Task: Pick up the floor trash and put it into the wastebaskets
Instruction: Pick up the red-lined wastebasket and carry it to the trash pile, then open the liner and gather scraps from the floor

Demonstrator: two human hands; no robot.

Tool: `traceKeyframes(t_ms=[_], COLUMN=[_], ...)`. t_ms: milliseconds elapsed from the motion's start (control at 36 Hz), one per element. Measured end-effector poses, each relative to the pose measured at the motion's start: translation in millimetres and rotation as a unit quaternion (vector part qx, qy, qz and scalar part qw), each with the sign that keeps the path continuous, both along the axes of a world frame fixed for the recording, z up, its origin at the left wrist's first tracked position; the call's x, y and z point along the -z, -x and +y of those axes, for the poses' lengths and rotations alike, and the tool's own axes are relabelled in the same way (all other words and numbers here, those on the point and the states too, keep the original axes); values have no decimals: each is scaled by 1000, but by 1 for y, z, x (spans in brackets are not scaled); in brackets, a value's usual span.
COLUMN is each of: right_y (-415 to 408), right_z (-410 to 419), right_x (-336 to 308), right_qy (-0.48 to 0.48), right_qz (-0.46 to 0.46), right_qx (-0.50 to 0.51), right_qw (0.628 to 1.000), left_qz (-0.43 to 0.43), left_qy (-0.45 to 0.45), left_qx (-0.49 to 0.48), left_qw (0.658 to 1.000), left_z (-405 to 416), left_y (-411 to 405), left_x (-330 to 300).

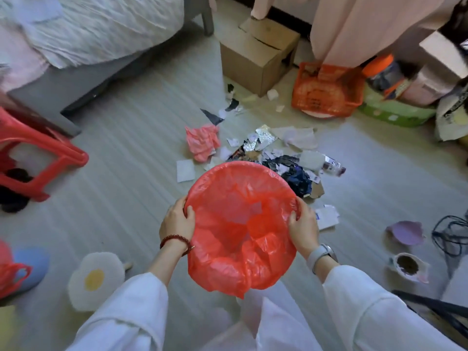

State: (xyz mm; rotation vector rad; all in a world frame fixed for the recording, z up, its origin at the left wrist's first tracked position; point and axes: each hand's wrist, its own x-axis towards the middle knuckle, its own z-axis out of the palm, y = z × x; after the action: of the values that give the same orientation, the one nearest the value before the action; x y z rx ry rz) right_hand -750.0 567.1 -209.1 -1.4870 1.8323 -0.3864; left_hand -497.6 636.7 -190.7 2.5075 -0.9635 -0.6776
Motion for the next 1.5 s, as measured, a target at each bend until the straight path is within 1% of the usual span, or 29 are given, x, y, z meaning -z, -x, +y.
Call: traceKeyframes(t_ms=[167,361,556,667,750,806,889,1000,1056,1167,1306,1389,1500], right_y=[-65,-161,-285,-370,-435,-477,-532,-587,-606,-629,-636,-631,-617], right_z=[-76,-146,-210,-252,-281,-299,-324,-353,-366,-386,-418,-437,-457], right_x=[-6,-5,15,40,68,93,139,211,253,325,392,424,447], right_qy=[-13,-18,-26,-16,-30,-53,-55,-84,-74,-68,-73,-57,-49], right_qz=[0,0,9,18,22,20,18,-2,-5,9,9,2,-5], right_qx=[-44,-70,-64,-35,1,15,18,11,2,-24,-45,-30,-4], right_qw=[999,997,998,999,999,998,998,996,997,997,996,998,999], left_qz=[5,7,15,38,54,46,36,7,-6,-14,11,34,65], left_qy=[8,-6,-12,-14,-14,-17,-29,-53,-61,-74,-75,-65,-55], left_qx=[-16,-35,-25,-2,19,19,11,17,14,2,16,30,32], left_qw=[1000,999,999,999,998,999,999,998,998,997,997,997,996], left_z=[-60,-116,-194,-250,-292,-313,-341,-371,-381,-397,-417,-433,-453], left_y=[-61,-148,-279,-369,-436,-475,-523,-576,-593,-613,-625,-622,-609], left_x=[-3,3,33,56,77,94,127,196,237,314,387,418,444])
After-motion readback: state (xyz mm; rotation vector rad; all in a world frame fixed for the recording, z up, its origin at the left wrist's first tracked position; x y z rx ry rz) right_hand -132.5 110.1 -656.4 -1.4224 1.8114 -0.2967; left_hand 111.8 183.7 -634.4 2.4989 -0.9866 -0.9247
